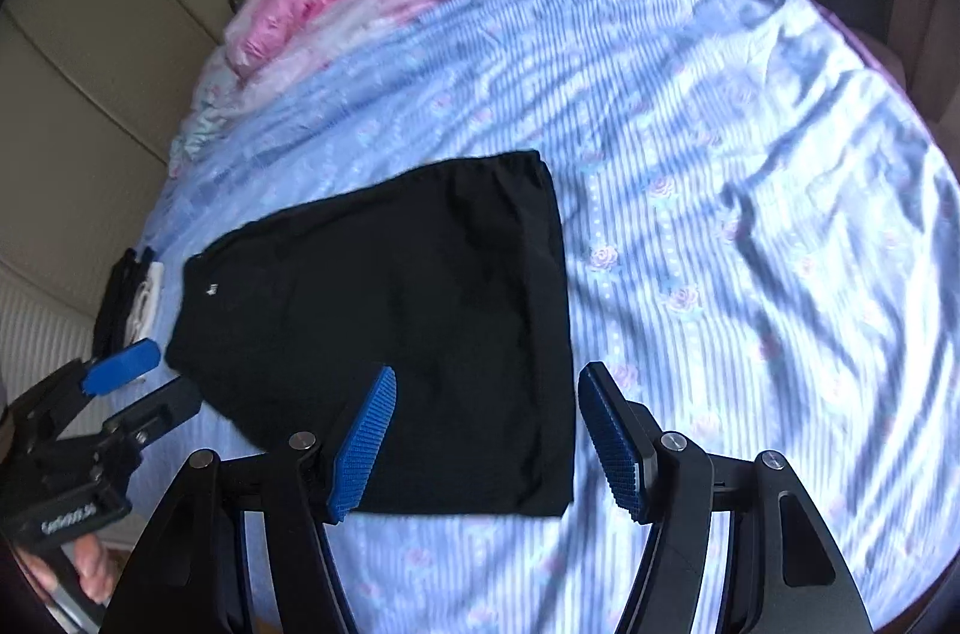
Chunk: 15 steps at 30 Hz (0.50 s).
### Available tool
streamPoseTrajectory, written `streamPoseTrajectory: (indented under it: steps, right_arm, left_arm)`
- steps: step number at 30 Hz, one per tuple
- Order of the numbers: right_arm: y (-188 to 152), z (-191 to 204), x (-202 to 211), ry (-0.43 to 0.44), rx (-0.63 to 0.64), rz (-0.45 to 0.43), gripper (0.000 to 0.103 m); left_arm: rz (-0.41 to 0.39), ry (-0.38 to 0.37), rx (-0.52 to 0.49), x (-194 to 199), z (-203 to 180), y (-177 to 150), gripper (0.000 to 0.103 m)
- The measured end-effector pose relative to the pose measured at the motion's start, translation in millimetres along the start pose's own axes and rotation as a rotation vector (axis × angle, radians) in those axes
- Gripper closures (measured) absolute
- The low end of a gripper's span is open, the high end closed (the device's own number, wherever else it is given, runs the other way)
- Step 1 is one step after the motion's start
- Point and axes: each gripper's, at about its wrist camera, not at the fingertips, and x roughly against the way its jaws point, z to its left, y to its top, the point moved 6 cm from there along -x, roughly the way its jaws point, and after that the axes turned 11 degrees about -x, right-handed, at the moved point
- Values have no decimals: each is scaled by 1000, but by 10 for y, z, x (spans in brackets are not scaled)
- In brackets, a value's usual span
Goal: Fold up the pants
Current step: 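Lower both grippers to the shorts' edge and close them on it, then lift the gripped edge with both grippers and fold it over the shorts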
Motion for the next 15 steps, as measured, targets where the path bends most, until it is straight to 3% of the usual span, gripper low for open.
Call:
streamPoseTrajectory:
  steps: [8, 15]
  right_arm:
    - [319, -91, -551, -10, 2, 55, 38]
    - [460, -182, -1068, -4, -35, 111, 40]
  left_arm:
    - [96, -15, 55, -646, 68, 214, 34]
    - [113, -13, 53, -1012, 114, 414, 34]
